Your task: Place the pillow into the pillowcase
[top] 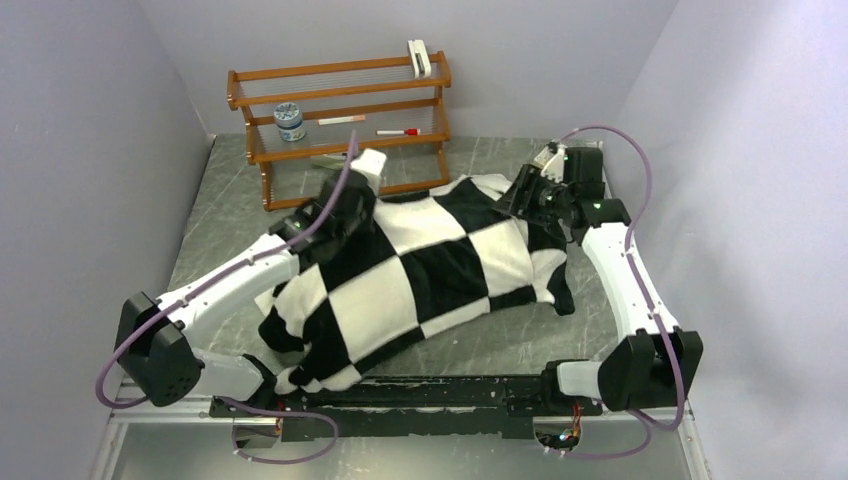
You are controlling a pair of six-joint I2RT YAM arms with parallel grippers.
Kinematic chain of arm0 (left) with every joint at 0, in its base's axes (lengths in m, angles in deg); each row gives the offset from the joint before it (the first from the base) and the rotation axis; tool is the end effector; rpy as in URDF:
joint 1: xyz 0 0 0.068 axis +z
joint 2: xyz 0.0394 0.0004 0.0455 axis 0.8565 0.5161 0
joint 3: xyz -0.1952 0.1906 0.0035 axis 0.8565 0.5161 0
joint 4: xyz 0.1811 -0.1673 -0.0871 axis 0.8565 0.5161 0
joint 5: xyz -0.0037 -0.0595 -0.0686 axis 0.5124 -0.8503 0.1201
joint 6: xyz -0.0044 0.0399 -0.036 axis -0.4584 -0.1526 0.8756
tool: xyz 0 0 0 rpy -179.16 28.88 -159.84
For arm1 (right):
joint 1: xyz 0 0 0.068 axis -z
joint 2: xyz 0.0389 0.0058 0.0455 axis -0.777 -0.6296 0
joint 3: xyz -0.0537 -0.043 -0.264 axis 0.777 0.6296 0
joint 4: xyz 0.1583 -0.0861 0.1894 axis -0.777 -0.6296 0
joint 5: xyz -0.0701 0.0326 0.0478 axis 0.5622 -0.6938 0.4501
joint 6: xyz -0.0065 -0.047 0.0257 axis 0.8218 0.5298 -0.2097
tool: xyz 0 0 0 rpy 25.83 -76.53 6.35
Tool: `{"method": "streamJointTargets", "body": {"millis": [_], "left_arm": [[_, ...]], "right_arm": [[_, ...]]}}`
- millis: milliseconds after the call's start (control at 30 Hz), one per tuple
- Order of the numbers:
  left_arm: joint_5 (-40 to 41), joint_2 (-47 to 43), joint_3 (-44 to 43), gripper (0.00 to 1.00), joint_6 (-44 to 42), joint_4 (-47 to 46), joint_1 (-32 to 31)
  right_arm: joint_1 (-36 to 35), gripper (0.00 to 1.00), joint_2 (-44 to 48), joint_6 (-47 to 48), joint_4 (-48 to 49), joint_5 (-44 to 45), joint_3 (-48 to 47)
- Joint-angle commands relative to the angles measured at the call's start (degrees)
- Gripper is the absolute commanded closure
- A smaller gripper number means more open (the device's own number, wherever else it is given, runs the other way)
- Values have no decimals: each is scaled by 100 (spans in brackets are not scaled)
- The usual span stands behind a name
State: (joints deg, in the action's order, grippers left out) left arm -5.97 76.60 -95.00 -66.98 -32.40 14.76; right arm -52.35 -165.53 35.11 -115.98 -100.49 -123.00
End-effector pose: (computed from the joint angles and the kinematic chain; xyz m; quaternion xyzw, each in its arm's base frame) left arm 0.2280 -0.2026 0.3060 0.1627 0.8491 -0.0664 0.4981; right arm 0.2842 0.0212 0.3253 0.0723 0.8938 0.2658 0.3540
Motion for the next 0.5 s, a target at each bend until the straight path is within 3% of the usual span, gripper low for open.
{"method": "streamJointTargets", "body": {"millis": [0, 167, 333, 400, 467], "left_arm": [[-182, 62, -923, 95, -1803, -1234, 936], [-1230, 451, -1789, 95, -2039, -611, 1305], [-2045, -207, -1045, 95, -2105, -1312, 1305], [-2131, -83, -1265, 95, -1922, -909, 1314], [-2033, 40, -1563, 77, -1557, -71, 1307]], "right_arm": [[-785, 43, 423, -274, 208, 117, 341], [-1514, 51, 409, -844, 868, 2, 909], [-2043, 60, 646, -1519, 1901, -34, 1641], [-2192, 61, 727, -1655, 2196, 41, 1868], [-2193, 61, 752, -1576, 1990, 222, 1734]]}}
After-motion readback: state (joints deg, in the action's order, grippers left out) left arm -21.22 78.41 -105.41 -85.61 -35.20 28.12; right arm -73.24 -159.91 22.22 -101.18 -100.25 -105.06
